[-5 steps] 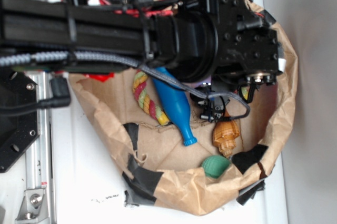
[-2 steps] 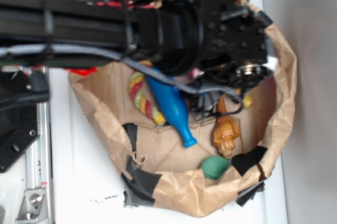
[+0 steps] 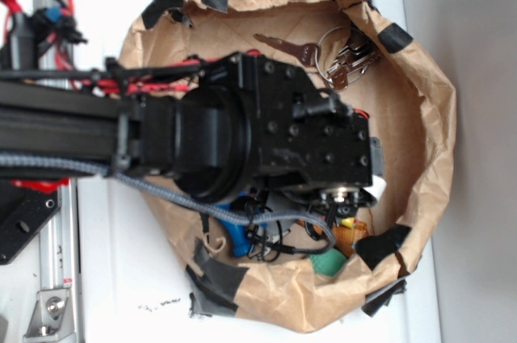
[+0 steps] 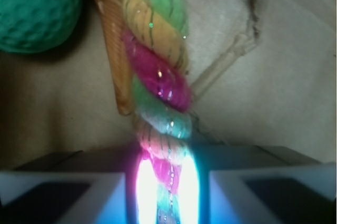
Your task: Grab the multicolored rope.
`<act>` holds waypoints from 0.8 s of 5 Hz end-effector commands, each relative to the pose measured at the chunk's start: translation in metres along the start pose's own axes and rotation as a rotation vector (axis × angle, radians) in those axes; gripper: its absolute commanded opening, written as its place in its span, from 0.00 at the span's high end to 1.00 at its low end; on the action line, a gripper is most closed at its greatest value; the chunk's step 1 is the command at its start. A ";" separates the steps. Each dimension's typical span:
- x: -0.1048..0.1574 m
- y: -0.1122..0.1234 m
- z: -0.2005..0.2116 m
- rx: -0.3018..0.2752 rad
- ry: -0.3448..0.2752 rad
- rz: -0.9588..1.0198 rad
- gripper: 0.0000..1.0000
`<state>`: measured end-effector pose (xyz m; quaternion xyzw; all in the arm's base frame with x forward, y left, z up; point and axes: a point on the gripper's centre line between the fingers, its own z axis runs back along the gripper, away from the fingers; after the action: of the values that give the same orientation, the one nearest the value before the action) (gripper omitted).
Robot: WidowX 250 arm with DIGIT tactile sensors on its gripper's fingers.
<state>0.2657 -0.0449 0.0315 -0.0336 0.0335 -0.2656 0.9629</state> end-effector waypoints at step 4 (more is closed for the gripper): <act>-0.030 0.051 0.083 0.241 -0.167 0.234 1.00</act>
<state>0.2734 0.0126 0.1016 0.0561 -0.0491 -0.1626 0.9839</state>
